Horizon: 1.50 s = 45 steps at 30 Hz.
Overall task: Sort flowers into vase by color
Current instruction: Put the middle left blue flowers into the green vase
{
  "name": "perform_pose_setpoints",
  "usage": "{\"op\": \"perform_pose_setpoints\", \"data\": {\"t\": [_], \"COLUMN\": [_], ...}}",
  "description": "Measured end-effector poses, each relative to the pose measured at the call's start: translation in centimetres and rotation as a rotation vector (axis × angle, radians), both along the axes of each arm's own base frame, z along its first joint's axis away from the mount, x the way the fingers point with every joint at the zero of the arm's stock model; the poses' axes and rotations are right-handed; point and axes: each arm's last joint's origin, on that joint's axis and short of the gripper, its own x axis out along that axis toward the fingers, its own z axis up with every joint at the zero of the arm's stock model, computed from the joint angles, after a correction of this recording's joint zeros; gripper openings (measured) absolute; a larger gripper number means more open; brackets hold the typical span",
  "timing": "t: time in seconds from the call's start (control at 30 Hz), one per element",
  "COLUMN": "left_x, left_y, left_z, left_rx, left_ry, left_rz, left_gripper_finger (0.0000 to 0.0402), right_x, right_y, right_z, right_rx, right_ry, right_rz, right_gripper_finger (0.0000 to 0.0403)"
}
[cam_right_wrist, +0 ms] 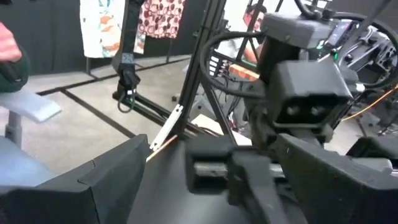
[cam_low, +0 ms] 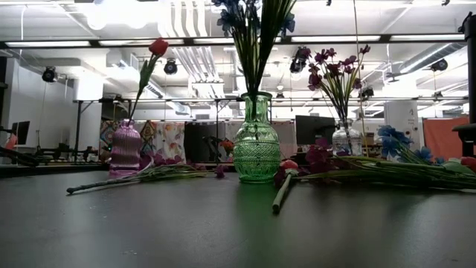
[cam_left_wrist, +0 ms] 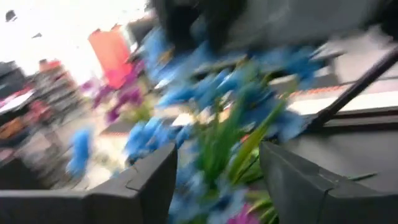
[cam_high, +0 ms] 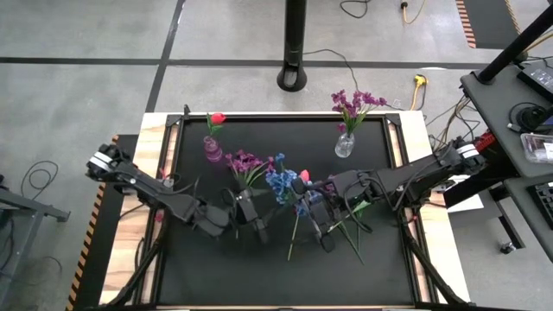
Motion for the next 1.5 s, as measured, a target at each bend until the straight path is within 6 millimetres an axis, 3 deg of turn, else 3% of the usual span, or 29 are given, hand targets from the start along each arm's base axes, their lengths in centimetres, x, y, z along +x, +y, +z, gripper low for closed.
{"op": "perform_pose_setpoints", "data": {"t": [0.33,0.6,0.77,1.03,1.2,1.5], "left_x": [2.0,3.6,4.3,4.5,4.4,4.5], "left_y": [2.2,4.6,5.8,5.9,6.3,6.5], "left_z": [0.3,-0.1,-0.7,-0.9,-0.8,-1.7], "left_rx": [0.075,0.093,0.106,0.144,0.139,0.162], "left_ry": [-0.056,-0.083,-0.071,-0.052,-0.048,0.022], "left_rz": [-0.070,-0.149,-0.113,-0.093,-0.020,-0.018], "left_gripper_finger": [0.0281,0.0267,0.0222,0.0081,0.0018,0.0015], "right_x": [0.0,0.0,0.1,0.5,0.6,0.7], "right_y": [0.0,0.0,-0.3,-1.5,-1.9,-2.2], "right_z": [0.0,0.1,0.0,-0.1,0.6,1.8], "right_rx": [-0.016,-0.022,0.010,0.029,0.069,0.069], "right_ry": [-0.009,-0.021,-0.005,0.016,0.005,-0.044], "right_rz": [-0.002,-0.009,-0.022,-0.109,-0.130,-0.216], "right_gripper_finger": [0.0348,0.0348,0.0348,0.0348,0.0348,0.0348]}}
